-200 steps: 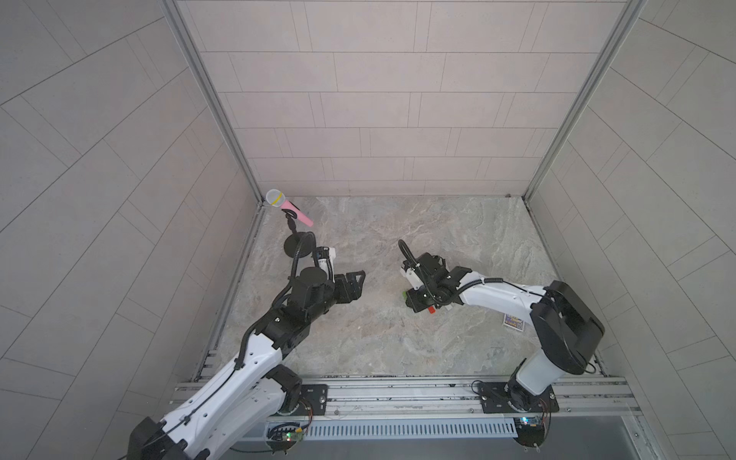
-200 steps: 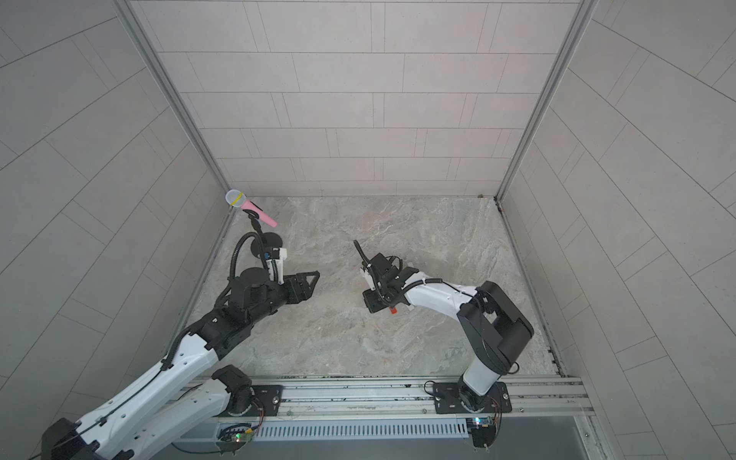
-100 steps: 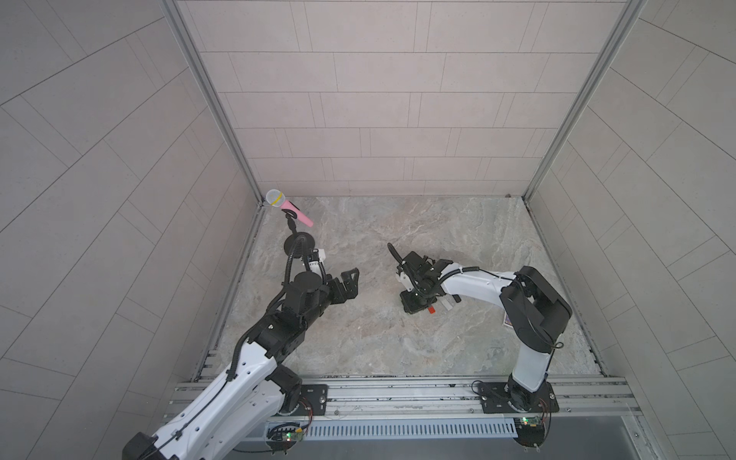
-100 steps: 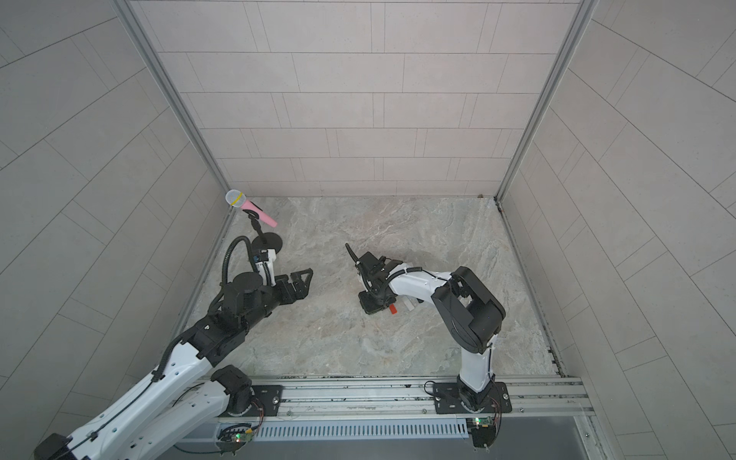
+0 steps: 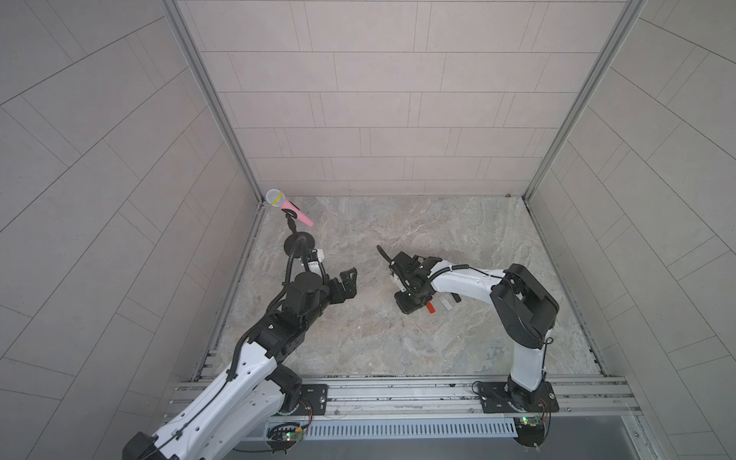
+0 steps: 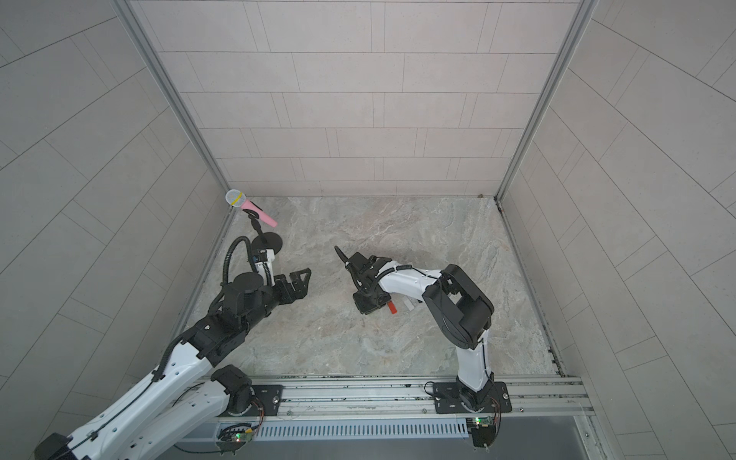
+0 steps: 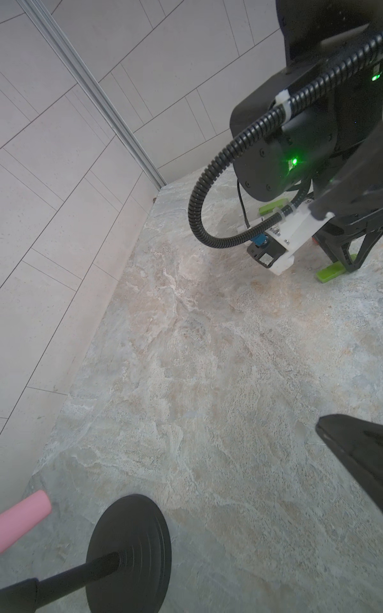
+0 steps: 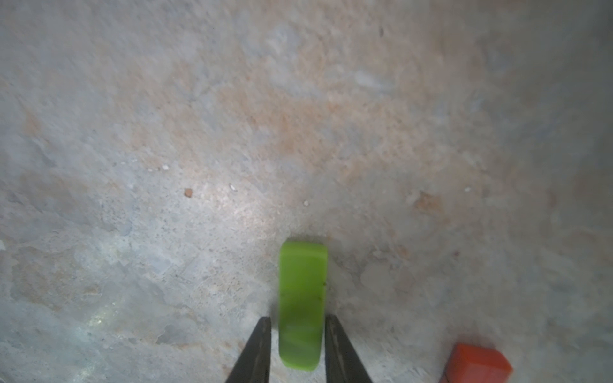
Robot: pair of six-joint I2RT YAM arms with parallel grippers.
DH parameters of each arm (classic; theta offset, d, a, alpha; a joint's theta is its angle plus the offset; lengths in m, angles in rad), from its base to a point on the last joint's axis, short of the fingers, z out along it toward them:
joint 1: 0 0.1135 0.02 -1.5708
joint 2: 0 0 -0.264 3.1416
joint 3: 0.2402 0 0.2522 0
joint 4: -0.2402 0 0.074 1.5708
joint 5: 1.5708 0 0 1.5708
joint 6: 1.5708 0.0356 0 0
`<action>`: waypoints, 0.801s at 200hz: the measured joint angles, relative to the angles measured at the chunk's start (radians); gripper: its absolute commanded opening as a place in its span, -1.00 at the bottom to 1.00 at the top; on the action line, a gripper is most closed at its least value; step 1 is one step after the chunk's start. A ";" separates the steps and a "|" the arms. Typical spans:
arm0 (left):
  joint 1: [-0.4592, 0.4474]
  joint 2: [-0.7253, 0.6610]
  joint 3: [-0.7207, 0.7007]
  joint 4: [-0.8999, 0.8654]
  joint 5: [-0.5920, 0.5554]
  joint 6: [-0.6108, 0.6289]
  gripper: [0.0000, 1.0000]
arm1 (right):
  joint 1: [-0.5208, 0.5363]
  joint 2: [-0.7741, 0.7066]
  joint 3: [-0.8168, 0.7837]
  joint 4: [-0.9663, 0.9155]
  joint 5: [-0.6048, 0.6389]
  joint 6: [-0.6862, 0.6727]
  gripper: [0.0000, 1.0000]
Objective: Close the usb drive cover
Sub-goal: Place the USB drive at the center of the board, then reset both arms
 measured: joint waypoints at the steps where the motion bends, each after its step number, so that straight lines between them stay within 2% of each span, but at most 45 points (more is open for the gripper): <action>1: 0.000 0.000 0.000 0.000 0.000 0.000 1.00 | 0.000 -0.001 0.000 -0.001 0.002 -0.001 -0.29; 35: 0.000 -0.011 -0.003 -0.009 -0.022 0.012 1.00 | -0.004 -0.057 -0.020 -0.034 0.065 -0.007 -0.19; 70: 0.000 -0.016 -0.005 -0.008 -0.068 0.058 1.00 | -0.060 -0.327 -0.057 -0.034 0.227 -0.015 -0.06; 82: 0.000 -0.022 -0.014 0.002 -0.107 0.087 1.00 | -0.133 -0.454 -0.087 -0.003 0.278 -0.015 0.04; 103: 0.000 -0.019 -0.049 0.060 -0.222 0.162 1.00 | -0.344 -0.638 -0.173 0.077 0.348 -0.012 0.40; 122: 0.009 0.041 -0.075 0.132 -0.370 0.241 1.00 | -0.537 -0.772 -0.343 0.244 0.431 -0.063 0.45; 129: 0.019 0.081 -0.077 0.164 -0.422 0.275 1.00 | -0.578 -0.809 -0.429 0.325 0.452 -0.092 0.56; 160: 0.087 0.278 -0.089 0.335 -0.589 0.452 1.00 | -0.668 -0.829 -0.788 0.674 0.481 -0.196 0.58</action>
